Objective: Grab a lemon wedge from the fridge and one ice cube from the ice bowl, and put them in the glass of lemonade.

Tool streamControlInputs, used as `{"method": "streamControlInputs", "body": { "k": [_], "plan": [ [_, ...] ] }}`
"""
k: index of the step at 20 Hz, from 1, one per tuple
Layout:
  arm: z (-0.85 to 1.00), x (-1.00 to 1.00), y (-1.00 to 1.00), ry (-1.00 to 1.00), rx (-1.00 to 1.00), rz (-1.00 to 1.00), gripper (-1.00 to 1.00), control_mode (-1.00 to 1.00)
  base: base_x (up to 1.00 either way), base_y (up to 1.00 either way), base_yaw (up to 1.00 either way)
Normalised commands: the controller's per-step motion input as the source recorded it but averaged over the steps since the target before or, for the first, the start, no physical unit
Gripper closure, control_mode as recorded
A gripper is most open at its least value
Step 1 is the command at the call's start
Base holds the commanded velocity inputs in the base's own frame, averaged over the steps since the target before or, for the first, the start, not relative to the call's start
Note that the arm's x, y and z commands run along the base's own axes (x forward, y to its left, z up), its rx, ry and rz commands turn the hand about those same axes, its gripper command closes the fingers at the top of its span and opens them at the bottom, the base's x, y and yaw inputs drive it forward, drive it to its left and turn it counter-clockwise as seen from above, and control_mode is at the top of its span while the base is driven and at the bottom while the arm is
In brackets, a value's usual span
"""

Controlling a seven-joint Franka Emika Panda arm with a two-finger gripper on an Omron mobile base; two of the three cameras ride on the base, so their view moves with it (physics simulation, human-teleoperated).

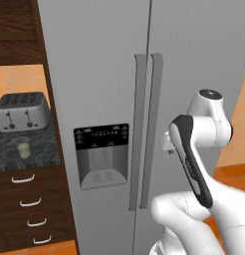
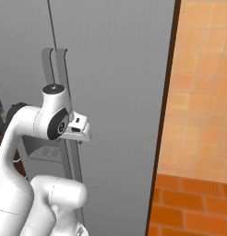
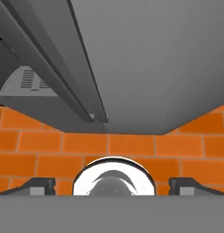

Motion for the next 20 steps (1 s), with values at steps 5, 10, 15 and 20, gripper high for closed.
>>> {"method": "streamControlInputs", "body": {
  "k": [5, 10, 15, 20],
  "plan": [
    [-0.33, -0.46, 0.06, 0.0, 0.0, 0.0, -1.0, -1.0, 0.0, 0.0, 0.0],
    [0.0, 0.0, 0.0, -0.07, 0.0, 0.0, -1.0, -1.0, 0.0, 0.0, 0.0],
    [0.0, 0.0, 0.0, 0.0, 0.0, 0.0, -1.0, -1.0, 0.0, 0.0, 0.0],
    [-0.04, -0.03, 0.0, -0.01, 0.0, 0.0, -1.0, 1.0, -0.05, 0.03, 0.0]
  ]
}}
